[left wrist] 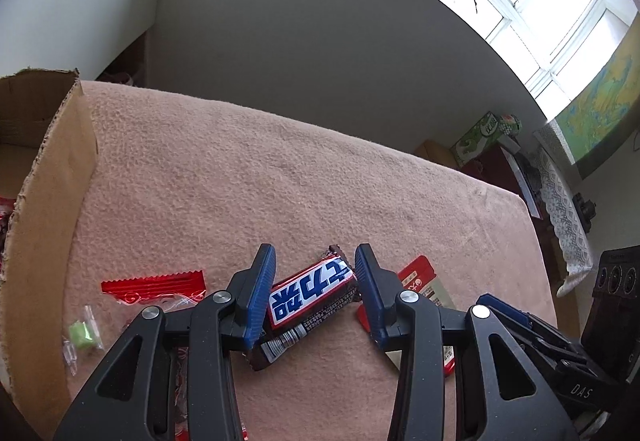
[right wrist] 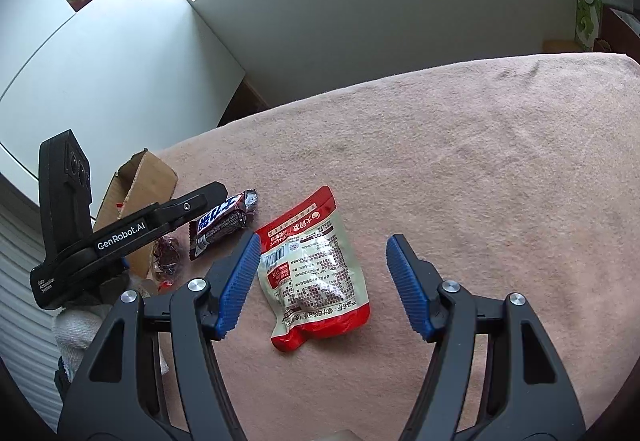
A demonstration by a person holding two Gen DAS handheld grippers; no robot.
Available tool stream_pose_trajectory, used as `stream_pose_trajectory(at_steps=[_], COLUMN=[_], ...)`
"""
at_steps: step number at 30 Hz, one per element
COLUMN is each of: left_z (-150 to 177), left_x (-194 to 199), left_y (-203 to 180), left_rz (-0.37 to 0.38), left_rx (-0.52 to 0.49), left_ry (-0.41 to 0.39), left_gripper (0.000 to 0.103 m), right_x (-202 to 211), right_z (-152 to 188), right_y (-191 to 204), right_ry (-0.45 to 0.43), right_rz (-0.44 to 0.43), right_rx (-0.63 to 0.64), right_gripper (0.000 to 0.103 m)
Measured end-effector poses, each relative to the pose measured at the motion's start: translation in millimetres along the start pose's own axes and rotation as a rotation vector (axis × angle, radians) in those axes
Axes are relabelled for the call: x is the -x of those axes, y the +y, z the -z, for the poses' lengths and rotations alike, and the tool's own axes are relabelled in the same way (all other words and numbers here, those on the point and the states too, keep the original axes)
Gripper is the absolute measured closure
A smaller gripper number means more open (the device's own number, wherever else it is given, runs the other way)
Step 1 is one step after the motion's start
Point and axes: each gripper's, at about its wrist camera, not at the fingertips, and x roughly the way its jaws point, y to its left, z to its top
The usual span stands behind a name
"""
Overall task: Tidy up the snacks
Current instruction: 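Grasp the blue-wrapped chocolate bar with the left gripper while the right grasps the red-and-white pouch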
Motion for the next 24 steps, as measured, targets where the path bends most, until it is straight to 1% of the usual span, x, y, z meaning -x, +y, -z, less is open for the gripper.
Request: stream_pose_trajectory(at_steps=[3, 7, 10, 12, 14, 15, 17, 21, 24], left_z=[3.0, 10.1, 15.9, 20.8, 25.8, 27.0, 28.2, 27.1, 26.7], left_x=[-1.3, 6.3, 9.6, 10.0, 8.6, 6.6, 3.5, 3.2, 3.5], left_y=[0.7, -1.7, -9.1, -10.5, -11.3, -11.9, -13.5, -14.5, -16.6], left_rz=[0.005, 0.015, -0.024, -0.063, -0.093, -0.103, -0.132, -0.147, -0.154], left_rx=[-0.015, -0.049, -0.101, -0.139, -0.16, -0.169, -0.193, -0.199, -0.201], left_ry=[0.018, 0.028, 0.02, 0.014, 0.013, 0.014, 0.013, 0.006, 0.001], left_gripper=[0.063, 0.063, 0.063, 0.063, 0.063, 0.063, 0.063, 0.063, 0.063], right_x=[-1.7, -2.4, -3.2, -5.0, -8.8, -11.0, -13.9, -19.4, -24.6], right_z=[-0.9, -1.5, -1.0, 0.4, 3.3, 5.2, 9.5, 17.6, 21.2], right_y=[-0.7, -3.3, -0.3, 5.5, 13.3, 17.5, 25.9, 37.3, 41.2], right_ry=[0.001, 0.002, 0.003, 0.007, 0.019, 0.024, 0.027, 0.033, 0.042], right_rz=[0.01, 0.011, 0.011, 0.029, 0.068, 0.089, 0.122, 0.169, 0.186], right_rx=[0.003, -0.003, 0.014, 0.053, 0.108, 0.139, 0.202, 0.299, 0.341], right_gripper=[0.035, 0.035, 0.035, 0.035, 0.034, 0.028, 0.022, 0.022, 0.022])
